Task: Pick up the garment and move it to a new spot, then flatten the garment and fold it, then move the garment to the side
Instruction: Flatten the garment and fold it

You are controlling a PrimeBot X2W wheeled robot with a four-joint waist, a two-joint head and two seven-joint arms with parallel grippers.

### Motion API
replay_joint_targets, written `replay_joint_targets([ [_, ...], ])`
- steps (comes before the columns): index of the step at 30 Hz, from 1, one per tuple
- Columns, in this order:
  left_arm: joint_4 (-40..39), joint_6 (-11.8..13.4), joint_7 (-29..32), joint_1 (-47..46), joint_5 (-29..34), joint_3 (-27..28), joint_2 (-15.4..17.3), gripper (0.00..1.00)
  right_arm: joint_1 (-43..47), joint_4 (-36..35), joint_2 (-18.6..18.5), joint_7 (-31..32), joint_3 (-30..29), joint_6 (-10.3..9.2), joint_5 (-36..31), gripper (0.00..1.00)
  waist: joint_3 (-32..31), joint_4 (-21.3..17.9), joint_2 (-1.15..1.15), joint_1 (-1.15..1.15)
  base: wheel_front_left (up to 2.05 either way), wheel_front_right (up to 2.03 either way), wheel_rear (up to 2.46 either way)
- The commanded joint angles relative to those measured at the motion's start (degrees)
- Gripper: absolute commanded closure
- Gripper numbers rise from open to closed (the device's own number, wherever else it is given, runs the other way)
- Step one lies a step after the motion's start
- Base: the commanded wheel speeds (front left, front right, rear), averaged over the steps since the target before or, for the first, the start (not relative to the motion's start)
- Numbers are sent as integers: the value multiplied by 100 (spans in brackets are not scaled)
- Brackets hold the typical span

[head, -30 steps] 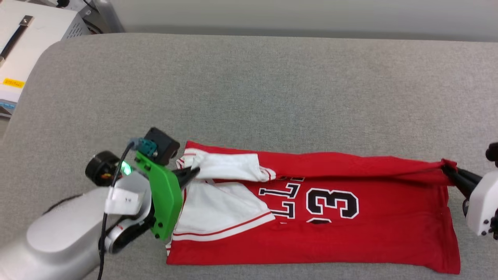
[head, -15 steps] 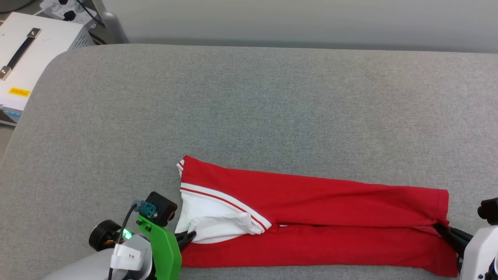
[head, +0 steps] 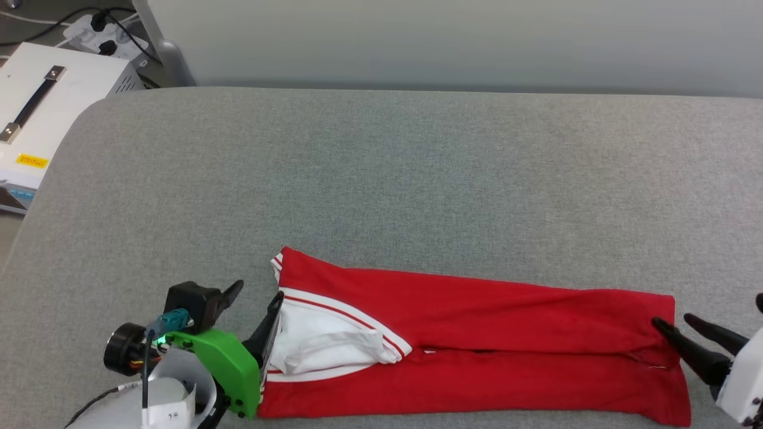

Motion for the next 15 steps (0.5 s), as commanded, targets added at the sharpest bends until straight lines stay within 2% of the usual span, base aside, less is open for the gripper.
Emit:
replay_joint_targets([
  [1, -57, 205, -131, 141, 164, 140, 8, 0, 99, -159, -155, 79, -163, -6, 201, 0, -82, -20, 0, 0, 0, 0, 0],
  [5, -230, 727, -250, 334, 582, 653, -120, 0, 203, -355, -469, 350, -599, -6, 684, 0, -99, 10, 0, 0, 0, 0, 0],
  [7, -377, 893, -255, 471, 901, 1032, -247, 0, 248, -301, -569, 512, -785, -6, 925, 0, -85, 44, 0, 0, 0, 0, 0],
  [11, -594, 1150, -257, 850, 1671, 1800, -536, 0, 305, 4, -685, 972, -904, -6, 1199, 0, -8, 121, 0, 0, 0, 0, 0],
  [15, -749, 1248, -258, 1271, 2350, 2503, -912, 0, 170, 356, -548, 1331, -820, -6, 1258, 0, 99, 187, 0, 0, 0, 0, 0],
])
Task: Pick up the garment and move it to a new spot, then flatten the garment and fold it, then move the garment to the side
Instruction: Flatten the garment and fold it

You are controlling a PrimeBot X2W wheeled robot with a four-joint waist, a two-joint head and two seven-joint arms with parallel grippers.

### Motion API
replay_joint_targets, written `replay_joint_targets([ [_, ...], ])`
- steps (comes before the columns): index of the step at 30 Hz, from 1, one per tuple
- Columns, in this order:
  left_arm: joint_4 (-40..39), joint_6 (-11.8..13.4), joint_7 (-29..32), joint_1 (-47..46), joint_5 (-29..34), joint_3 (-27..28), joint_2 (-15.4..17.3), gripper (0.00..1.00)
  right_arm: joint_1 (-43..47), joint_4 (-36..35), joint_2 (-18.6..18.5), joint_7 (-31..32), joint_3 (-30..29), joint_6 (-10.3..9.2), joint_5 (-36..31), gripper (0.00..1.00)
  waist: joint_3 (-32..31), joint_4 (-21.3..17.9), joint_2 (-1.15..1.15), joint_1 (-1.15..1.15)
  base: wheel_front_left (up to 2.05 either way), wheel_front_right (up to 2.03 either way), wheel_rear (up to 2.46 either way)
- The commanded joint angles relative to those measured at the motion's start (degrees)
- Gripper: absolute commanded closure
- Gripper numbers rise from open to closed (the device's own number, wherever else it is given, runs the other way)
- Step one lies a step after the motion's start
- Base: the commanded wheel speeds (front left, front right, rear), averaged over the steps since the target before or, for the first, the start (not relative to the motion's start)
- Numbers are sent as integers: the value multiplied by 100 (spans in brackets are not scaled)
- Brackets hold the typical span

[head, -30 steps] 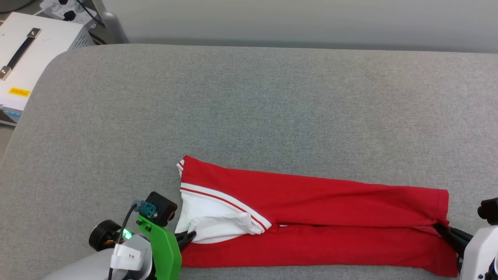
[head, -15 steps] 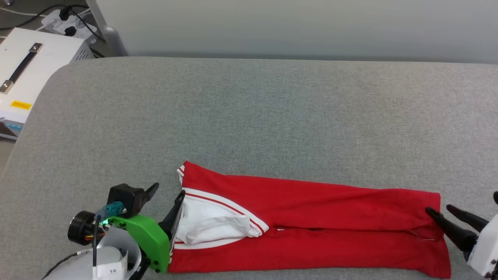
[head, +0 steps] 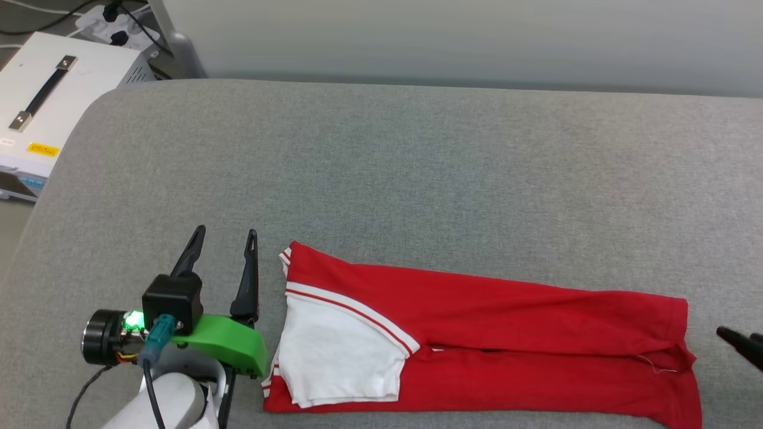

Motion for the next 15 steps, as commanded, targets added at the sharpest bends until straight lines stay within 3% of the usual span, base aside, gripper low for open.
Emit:
replay_joint_targets([
  [1, -39, 19, -31, 180, 201, 142, -123, 0, -83, 83, 106, 88, 63, -5, -1, 0, 76, 62, 0, 0, 0, 0, 0],
  [5, -86, -99, -32, 510, 705, 616, -514, 0, -350, 399, 462, 280, 289, -5, -106, 0, 179, 132, 0, 0, 0, 0, 0],
  [15, -9, -675, -32, 1006, 1600, 1588, -1350, 0, -687, 923, 1243, 605, 1032, -5, -332, 0, 305, 275, 0, 0, 0, 0, 0],
])
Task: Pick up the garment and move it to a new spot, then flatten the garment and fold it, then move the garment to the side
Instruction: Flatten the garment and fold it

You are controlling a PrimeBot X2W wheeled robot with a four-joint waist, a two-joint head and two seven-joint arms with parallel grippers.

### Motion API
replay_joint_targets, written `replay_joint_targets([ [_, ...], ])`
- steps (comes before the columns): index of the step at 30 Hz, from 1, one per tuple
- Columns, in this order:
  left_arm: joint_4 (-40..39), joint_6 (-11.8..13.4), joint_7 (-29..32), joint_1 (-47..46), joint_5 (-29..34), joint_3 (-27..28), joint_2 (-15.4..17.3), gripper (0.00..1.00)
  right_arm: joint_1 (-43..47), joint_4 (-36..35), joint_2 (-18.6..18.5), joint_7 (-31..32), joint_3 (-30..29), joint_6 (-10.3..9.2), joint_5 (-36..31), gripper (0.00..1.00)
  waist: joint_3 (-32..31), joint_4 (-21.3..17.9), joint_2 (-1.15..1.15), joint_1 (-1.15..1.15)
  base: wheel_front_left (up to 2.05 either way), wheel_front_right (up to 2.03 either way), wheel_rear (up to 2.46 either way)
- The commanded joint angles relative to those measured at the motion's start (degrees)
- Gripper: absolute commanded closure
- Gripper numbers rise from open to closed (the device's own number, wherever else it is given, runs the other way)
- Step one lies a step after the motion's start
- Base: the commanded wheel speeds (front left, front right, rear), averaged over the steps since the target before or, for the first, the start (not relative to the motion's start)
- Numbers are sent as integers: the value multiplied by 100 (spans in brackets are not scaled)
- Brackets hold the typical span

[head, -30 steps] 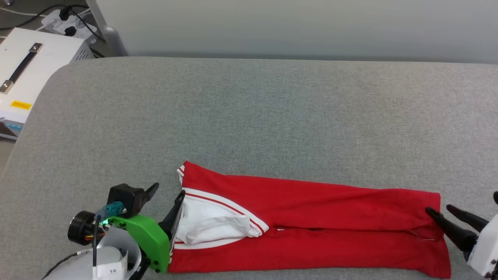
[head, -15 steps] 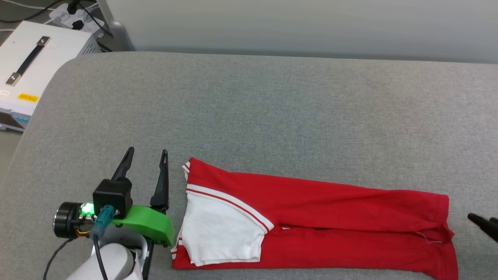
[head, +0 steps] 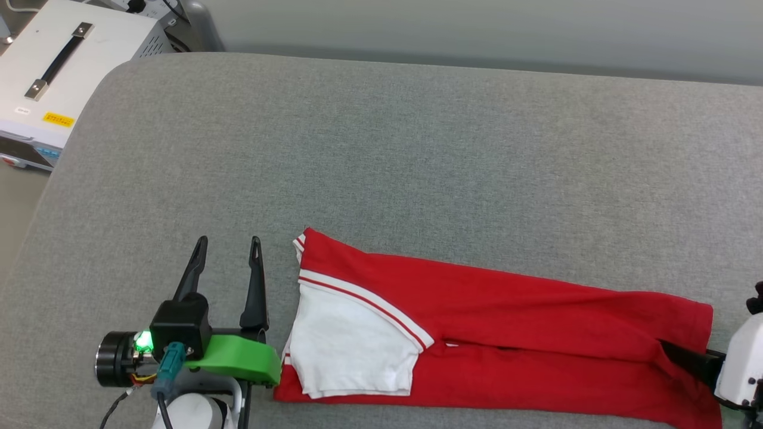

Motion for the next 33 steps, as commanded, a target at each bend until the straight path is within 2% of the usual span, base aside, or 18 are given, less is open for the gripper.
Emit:
replay_joint_targets([
  [1, 1, -89, -32, 131, 148, 129, -102, 0, 24, 66, 315, 103, 239, -3, 21, 0, -1, 2, 0, 0, 0, 0, 0],
  [6, -15, -442, -32, 322, 516, 454, -400, 0, -97, 57, 485, 113, 517, -3, 44, 0, -40, -24, 0, 0, 0, 0, 0],
  [7, 4, -495, -32, 347, 571, 497, -447, 0, -118, 40, 484, 80, 556, -3, 27, 26, -49, -28, 0, 0, 0, 0, 0],
  [8, 24, -548, -32, 367, 642, 555, -504, 0, -153, 32, 479, 1, 583, -3, -8, 100, -59, -38, 0, 0, 0, 0, 0],
  [12, 102, -656, -32, 425, 924, 735, -657, 0, -218, 103, 373, -196, 611, -3, -19, 99, -137, -74, 0, 0, 0, 0, 0],
  [13, 111, -680, -32, 432, 991, 761, -677, 0, -224, 132, 321, -219, 602, -3, -8, 89, -156, -80, 0, 0, 0, 0, 0],
  [14, 122, -709, -32, 444, 1053, 794, -710, 0, -238, 159, 234, -285, 577, -3, -20, 90, -178, -85, 0, 0, 0, 0, 0],
  [15, 132, -737, -32, 457, 1088, 816, -735, 0, -248, 189, 156, -354, 545, -3, -37, 100, -196, -89, 0, 0, 0, 0, 0],
  [24, 193, -993, -32, 584, 1360, 1067, -911, 0, -120, 347, -902, -770, 199, -3, -6, 100, -370, -187, 0, 0, 0, 0, 0],
  [29, 207, -1100, -32, 658, 1453, 1160, -1003, 0, -37, 296, -1254, -801, 102, -3, 41, 100, -430, -234, 0, 0, 0, 0, 0],
  [33, 229, -1187, -32, 703, 1518, 1225, -1054, 0, 87, -157, -1416, -662, 112, -3, 173, 100, -486, -237, 0, 0, 0, 0, 0],
])
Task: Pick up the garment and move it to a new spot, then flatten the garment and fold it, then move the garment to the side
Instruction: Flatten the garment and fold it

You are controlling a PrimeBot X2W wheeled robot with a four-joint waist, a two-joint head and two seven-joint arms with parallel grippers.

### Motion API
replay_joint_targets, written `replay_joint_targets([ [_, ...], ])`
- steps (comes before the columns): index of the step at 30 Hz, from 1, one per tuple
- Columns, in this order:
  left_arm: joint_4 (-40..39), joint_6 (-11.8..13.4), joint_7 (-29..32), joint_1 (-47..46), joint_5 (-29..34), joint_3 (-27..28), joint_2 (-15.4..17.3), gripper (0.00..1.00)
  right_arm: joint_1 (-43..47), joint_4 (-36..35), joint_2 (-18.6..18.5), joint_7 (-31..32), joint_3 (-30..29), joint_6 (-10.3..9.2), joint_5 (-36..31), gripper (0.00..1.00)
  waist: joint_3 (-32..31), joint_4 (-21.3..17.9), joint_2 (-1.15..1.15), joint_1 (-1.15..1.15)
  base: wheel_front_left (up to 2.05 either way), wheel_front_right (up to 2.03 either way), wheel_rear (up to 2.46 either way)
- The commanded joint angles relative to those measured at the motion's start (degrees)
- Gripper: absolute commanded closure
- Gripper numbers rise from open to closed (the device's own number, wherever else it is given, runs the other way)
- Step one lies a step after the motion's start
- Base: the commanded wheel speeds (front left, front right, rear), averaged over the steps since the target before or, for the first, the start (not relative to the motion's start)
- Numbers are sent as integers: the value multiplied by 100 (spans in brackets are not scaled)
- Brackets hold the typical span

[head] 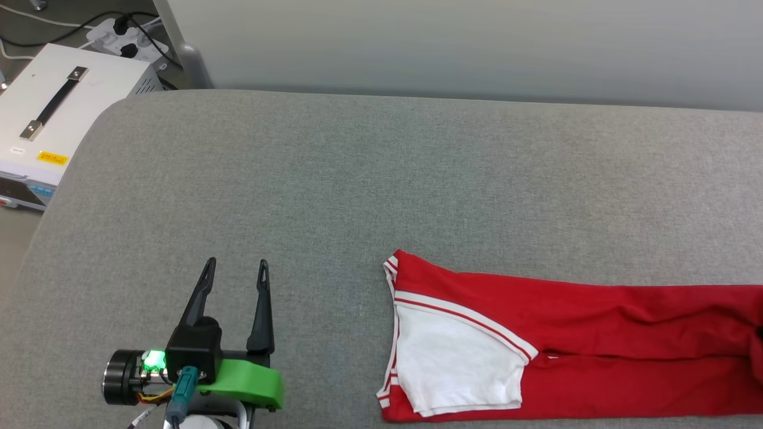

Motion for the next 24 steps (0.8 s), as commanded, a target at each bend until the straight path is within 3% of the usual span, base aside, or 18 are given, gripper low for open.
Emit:
replay_joint_targets([
  [1, 19, -36, -32, 115, 70, 52, -38, 0, 90, -228, -50, 52, -8, -6, 89, 100, -27, 0, 0, 0, 0, 0, 0],
  [7, 10, -127, -32, 140, 150, 141, -122, 0, 94, -1318, -46, 398, 40, -6, 153, 100, -5, 8, 0, 0, 0, 0, 0],
  [11, 5, -198, -33, 70, 202, 174, -187, 0, -227, -1762, 255, 750, 226, -6, -172, 100, 113, 56, 0, 0, 0, 0, 0],
  [19, 27, -299, -33, -99, 306, 222, -304, 0, -1286, -1917, 1459, 1540, 1141, -6, -1102, 100, 361, 235, 0, 0, 0, 0, 0],
  [24, 52, -341, -33, -189, 350, 246, -386, 0, -1973, -1715, 2166, 1660, 1824, -6, -1544, 100, 489, 343, 0, 0, 0, 0, 0],
])
